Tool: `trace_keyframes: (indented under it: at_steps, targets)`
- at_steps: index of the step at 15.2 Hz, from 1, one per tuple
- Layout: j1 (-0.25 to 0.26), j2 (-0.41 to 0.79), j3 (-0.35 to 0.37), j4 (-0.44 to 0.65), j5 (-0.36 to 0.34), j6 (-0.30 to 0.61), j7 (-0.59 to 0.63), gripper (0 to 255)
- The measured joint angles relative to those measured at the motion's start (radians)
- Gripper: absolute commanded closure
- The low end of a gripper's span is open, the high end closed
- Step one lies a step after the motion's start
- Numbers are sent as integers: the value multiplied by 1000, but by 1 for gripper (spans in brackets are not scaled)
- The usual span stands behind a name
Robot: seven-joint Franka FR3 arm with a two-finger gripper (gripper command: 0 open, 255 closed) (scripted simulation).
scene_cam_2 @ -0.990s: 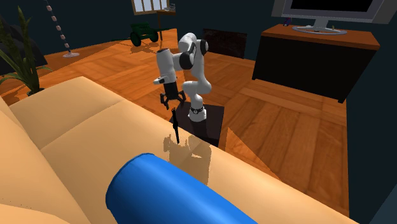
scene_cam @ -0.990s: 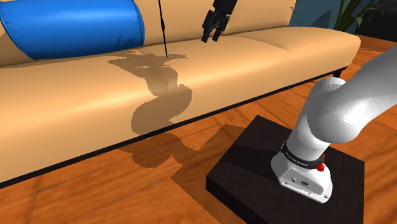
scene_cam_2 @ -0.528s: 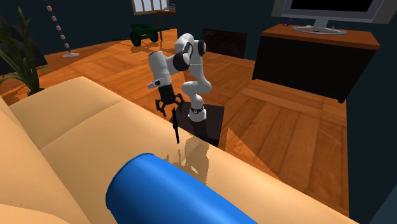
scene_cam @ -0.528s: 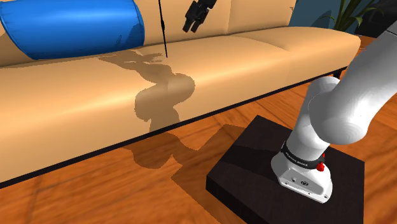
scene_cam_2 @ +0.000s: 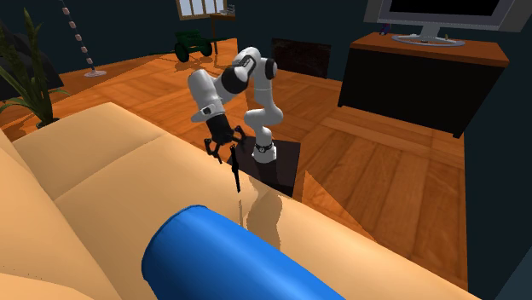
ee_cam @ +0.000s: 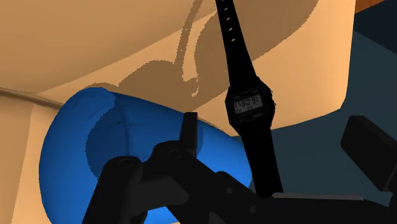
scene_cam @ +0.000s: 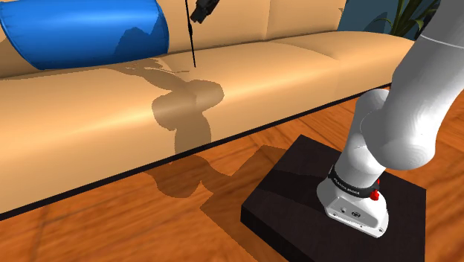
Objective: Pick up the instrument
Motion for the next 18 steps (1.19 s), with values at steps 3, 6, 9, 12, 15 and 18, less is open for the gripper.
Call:
trace_keyframes:
  at_steps: [3,6,9,12,15,18]
  targets:
    - [7,67,-16,87,91,-35,-86,0]
    - [9,77,-16,68,118,-15,-123,0]
    - [10,76,-15,32,133,11,-152,0]
    - [11,80,-14,19,141,23,-164,255]
    - [11,81,-15,19,143,25,-167,255]
    - [11,81,-15,19,144,25,-167,255]
